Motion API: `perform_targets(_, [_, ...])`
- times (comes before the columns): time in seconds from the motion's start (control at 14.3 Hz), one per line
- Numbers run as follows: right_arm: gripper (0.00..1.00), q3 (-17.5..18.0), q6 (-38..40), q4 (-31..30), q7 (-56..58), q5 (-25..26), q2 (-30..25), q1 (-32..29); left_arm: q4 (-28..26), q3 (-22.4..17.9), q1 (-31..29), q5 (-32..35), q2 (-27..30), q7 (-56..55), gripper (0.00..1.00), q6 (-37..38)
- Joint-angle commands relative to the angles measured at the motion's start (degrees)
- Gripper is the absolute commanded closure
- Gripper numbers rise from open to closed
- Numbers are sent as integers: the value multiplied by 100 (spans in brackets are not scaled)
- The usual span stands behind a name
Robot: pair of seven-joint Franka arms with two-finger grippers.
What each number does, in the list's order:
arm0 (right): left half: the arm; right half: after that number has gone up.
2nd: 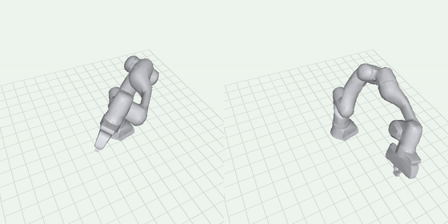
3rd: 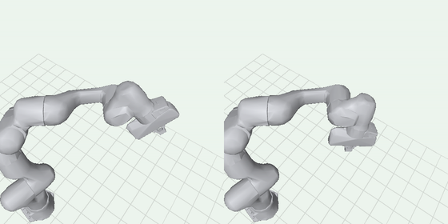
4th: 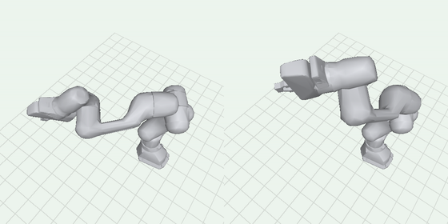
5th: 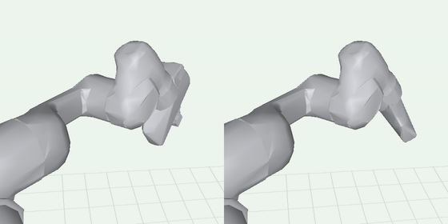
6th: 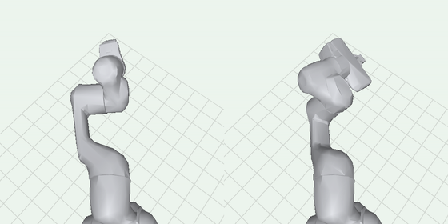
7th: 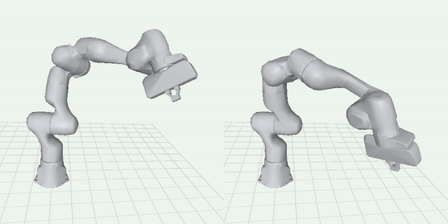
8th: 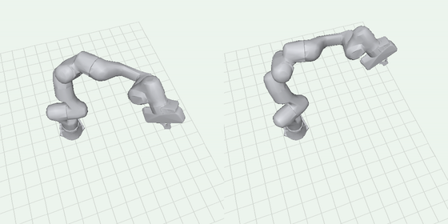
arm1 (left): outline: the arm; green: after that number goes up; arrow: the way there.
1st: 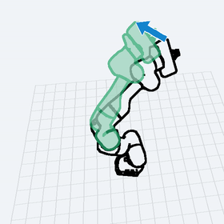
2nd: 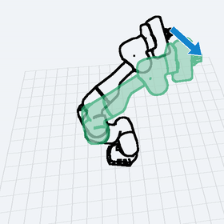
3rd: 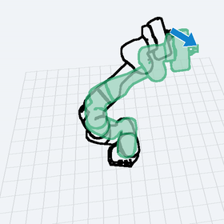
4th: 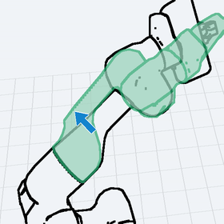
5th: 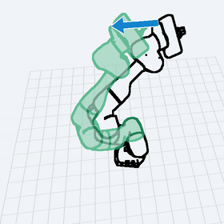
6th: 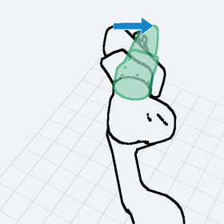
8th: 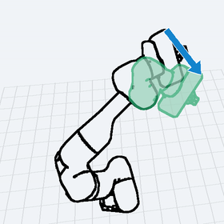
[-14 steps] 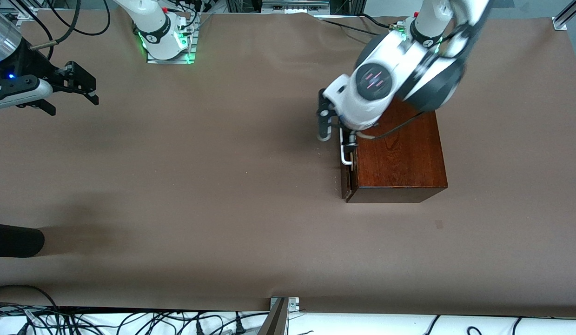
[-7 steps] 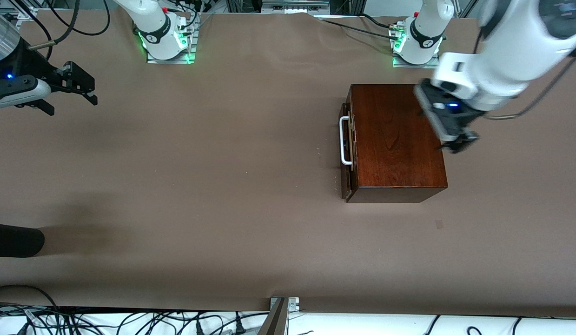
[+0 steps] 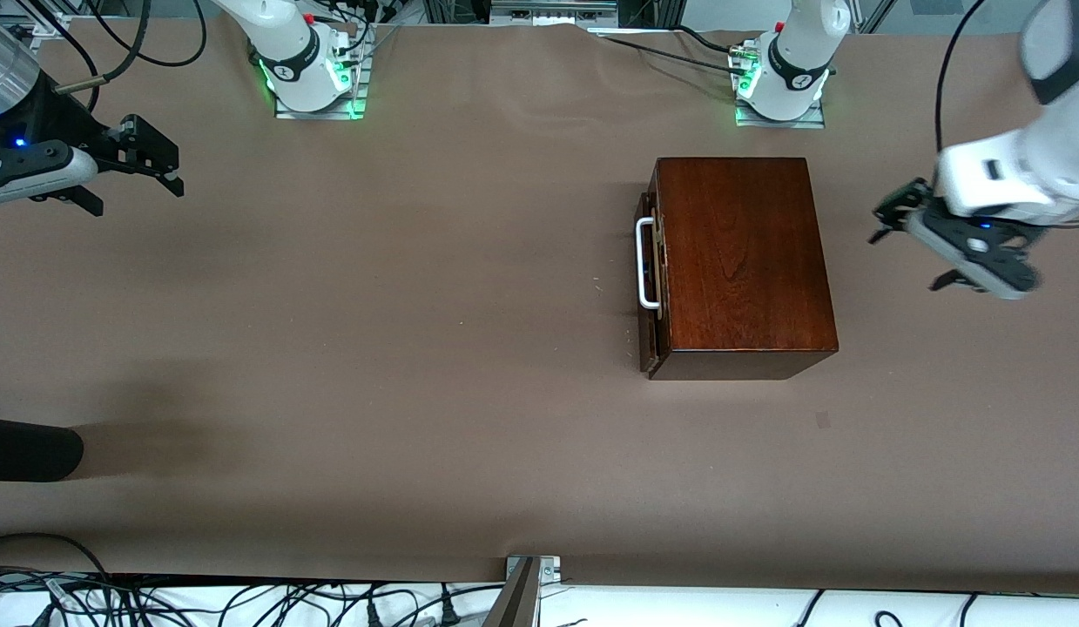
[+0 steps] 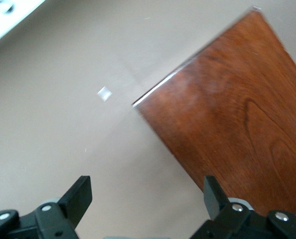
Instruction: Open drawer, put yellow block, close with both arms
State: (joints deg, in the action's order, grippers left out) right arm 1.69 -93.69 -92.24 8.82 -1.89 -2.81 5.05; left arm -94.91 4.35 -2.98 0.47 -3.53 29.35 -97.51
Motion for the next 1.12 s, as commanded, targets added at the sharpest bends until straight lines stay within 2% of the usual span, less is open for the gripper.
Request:
perform_targets(0.0, [0, 42, 97, 39, -100, 75, -26, -31, -134, -197, 78, -118, 248, -1401, 0, 240])
perform_targets(0.28, [0, 42, 106, 30, -100, 75, -35, -31, -55, -390, 402, -144, 248, -2460, 0, 311])
perform_targets(0.63, [0, 42, 106, 22, -100, 75, -26, -31, 420, -593, 719, -118, 20, -2531, 0, 759])
perform_targets(1.05, [0, 42, 106, 22, -99, 75, -26, -31, 420, -593, 719, -135, 28, -2645, 0, 821])
